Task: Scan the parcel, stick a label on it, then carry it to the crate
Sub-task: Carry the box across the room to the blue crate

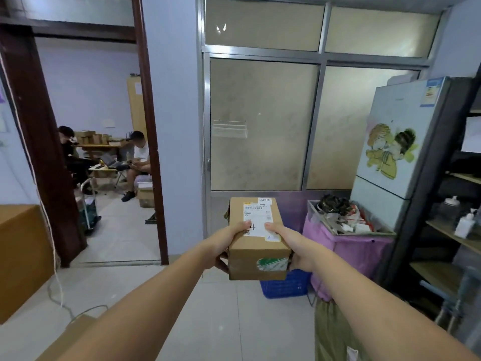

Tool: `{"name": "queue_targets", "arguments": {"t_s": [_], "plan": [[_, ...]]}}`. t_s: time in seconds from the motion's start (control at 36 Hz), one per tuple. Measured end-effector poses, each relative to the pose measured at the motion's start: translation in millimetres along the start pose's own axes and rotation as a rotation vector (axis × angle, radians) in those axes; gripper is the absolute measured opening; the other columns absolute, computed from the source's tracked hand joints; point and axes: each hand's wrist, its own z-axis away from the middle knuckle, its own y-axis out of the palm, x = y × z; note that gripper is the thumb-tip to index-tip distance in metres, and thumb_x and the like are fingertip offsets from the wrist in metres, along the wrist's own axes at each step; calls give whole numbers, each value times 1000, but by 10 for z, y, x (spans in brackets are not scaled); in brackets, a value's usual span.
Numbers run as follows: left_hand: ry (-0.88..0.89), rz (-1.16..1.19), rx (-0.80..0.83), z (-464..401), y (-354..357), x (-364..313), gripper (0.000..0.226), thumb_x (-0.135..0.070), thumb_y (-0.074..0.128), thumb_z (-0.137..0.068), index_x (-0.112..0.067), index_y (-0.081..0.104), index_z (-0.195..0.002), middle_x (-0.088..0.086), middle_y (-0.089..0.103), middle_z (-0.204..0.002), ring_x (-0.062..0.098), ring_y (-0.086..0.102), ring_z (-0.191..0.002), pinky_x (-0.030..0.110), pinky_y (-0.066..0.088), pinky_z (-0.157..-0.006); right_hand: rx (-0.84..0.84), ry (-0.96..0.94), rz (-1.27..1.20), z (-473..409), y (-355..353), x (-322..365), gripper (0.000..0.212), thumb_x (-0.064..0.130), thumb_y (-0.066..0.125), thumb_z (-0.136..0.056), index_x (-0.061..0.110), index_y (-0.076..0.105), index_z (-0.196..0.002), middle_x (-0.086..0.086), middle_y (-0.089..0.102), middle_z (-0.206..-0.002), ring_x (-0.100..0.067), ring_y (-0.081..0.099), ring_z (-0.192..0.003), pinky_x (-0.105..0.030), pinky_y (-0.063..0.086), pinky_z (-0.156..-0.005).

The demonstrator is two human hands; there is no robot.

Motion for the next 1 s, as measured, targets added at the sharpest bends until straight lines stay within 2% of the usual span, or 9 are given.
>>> {"name": "queue_targets", "arguments": {"t_s": [0.11, 0.28, 0.47, 0.58, 0.69, 1.0], "plan": [[-1, -20, 36, -573, -36, -177, 60, -76, 62, -83, -27, 66, -116, 13, 76, -112, 30, 73, -106, 56, 60, -95, -29, 19, -14, -443, -205, 131, 72, 69, 74, -71, 22, 65, -124, -13, 80, -109, -34, 73, -107, -51, 57, -97], [5, -31, 69, -1473, -35, -436, 58, -75, 59, -86, -27, 66, -117, 11, 76, -112, 29, 72, -106, 55, 60, -95, -61, 27, -19, -1240, -564, 292, 66, 68, 72, -76, 21, 67, -122, -14, 80, -110, -35, 72, -108, -54, 54, -102], [-20, -21, 50, -2512, -112, -736, 66, -76, 61, -84, -27, 62, -128, 10, 75, -115, 29, 72, -107, 55, 59, -96, -40, 46, -21, -2235, -928, 551, 63, 67, 71, -78, 21, 66, -121, -14, 80, -109, -34, 73, -107, -53, 55, -101], [-36, -1, 41, -3037, -222, -890, 68, -77, 60, -84, -27, 61, -130, 9, 74, -117, 30, 70, -109, 56, 58, -97, -23, 69, -6, -2795, -1073, 729, 69, 69, 73, -74, 22, 65, -125, -13, 80, -111, -34, 73, -108, -53, 55, -101], [-50, 24, 34, -3543, -367, -1007, 68, -75, 60, -86, -27, 58, -134, 9, 70, -120, 31, 67, -111, 57, 57, -100, -21, 90, 13, -3340, -1150, 915, 72, 71, 74, -71, 23, 63, -125, -13, 78, -114, -35, 72, -109, -53, 55, -100], [-110, -1, 73, -5333, -1106, -1313, 72, -74, 62, -85, -22, 55, -135, 11, 67, -121, 30, 66, -108, 55, 58, -98, -35, 129, -34, -5003, -1102, 1407, 61, 67, 67, -83, 22, 63, -124, -13, 76, -116, -33, 71, -110, -49, 55, -101]]}}
